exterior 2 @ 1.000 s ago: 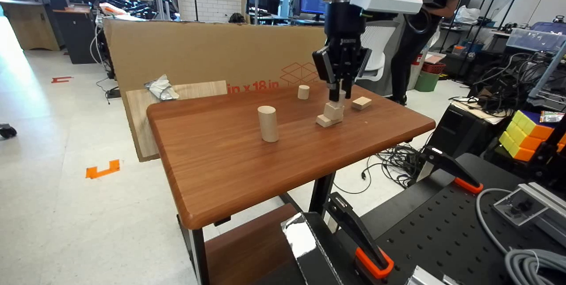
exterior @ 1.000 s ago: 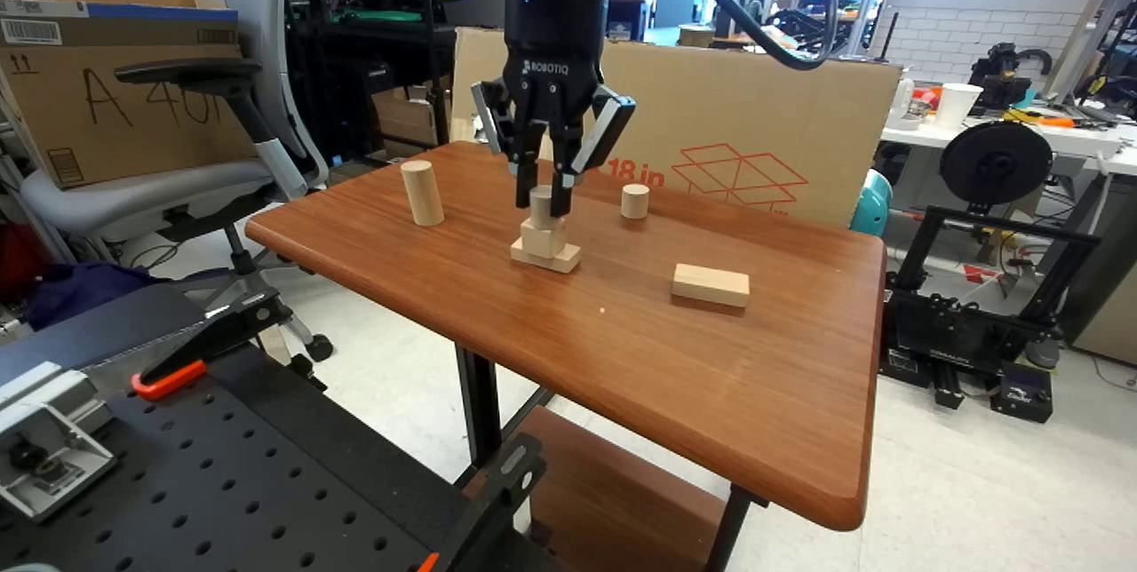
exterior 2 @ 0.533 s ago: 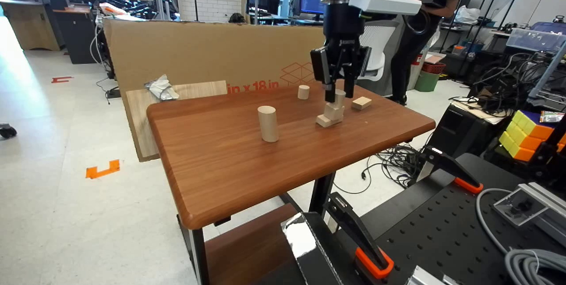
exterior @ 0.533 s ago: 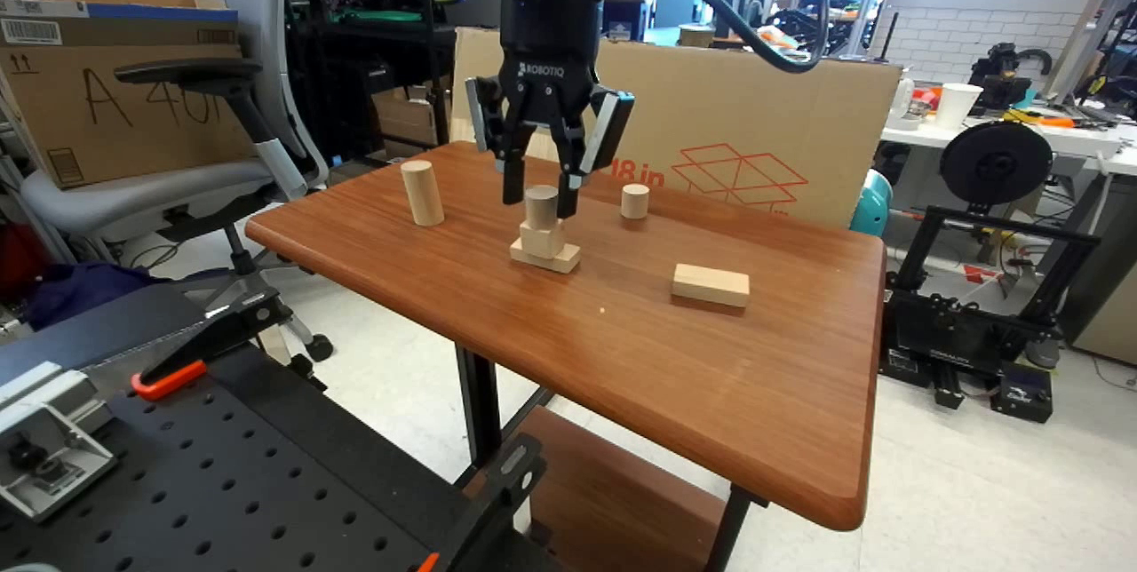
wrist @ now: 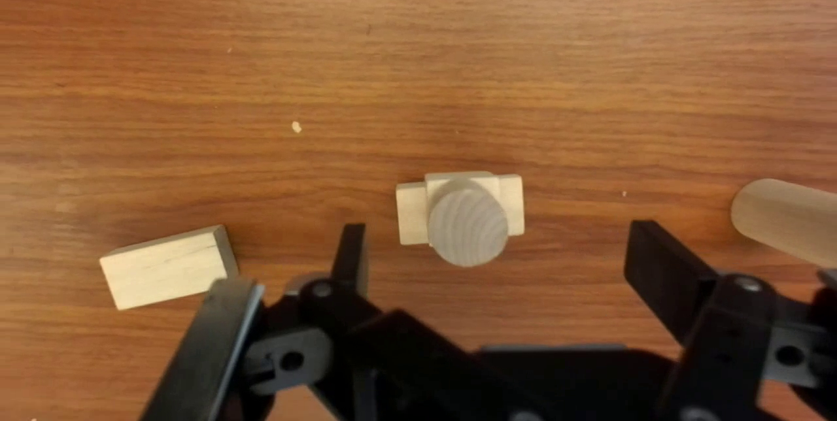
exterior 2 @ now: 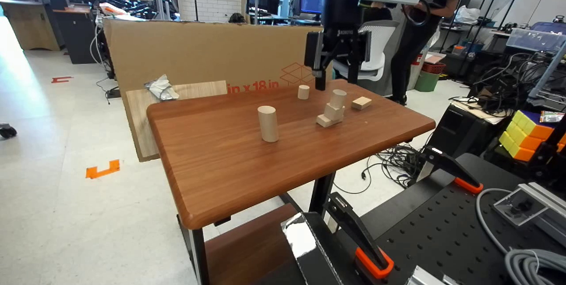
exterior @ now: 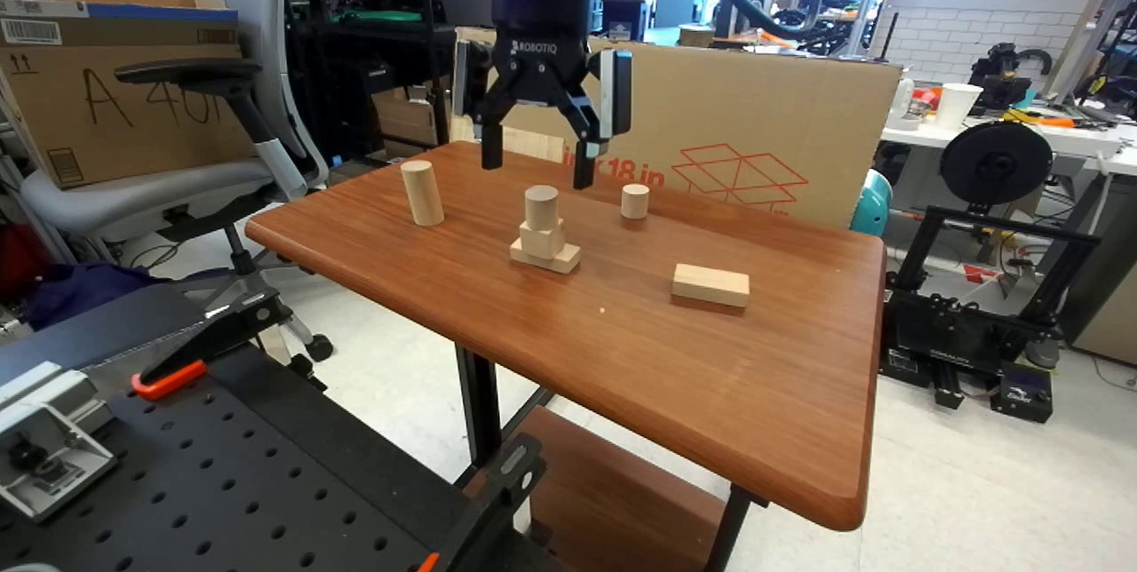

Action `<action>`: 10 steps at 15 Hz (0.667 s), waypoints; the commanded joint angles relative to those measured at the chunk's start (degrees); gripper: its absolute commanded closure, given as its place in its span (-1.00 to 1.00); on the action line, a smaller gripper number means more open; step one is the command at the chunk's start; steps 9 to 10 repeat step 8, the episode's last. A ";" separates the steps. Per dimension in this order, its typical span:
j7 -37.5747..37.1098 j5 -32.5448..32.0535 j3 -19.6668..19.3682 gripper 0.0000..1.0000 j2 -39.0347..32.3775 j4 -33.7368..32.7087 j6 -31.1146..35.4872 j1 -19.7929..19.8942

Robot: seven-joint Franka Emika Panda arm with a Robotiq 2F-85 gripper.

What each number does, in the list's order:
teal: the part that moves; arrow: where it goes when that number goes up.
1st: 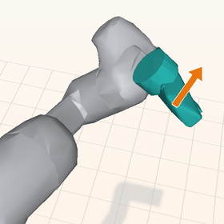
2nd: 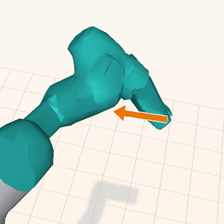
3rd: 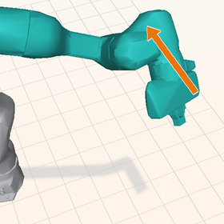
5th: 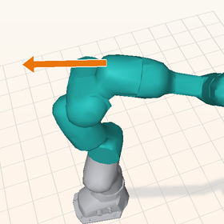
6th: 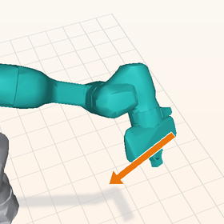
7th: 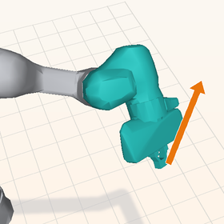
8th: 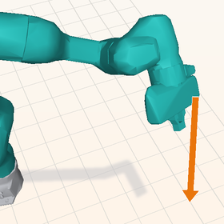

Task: Stack the small cylinder on top of the cube square

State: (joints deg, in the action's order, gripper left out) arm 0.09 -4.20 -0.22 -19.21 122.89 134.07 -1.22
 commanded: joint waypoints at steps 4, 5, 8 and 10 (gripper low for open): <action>-1.77 2.95 0.92 -1.00 13.06 4.08 -7.60 0.06; -1.18 1.39 0.69 -1.00 8.14 1.45 -5.10 -0.07; -1.19 2.16 0.75 -1.00 12.04 2.79 -7.26 -0.02; -1.19 2.16 0.75 -1.00 12.04 2.79 -7.26 -0.02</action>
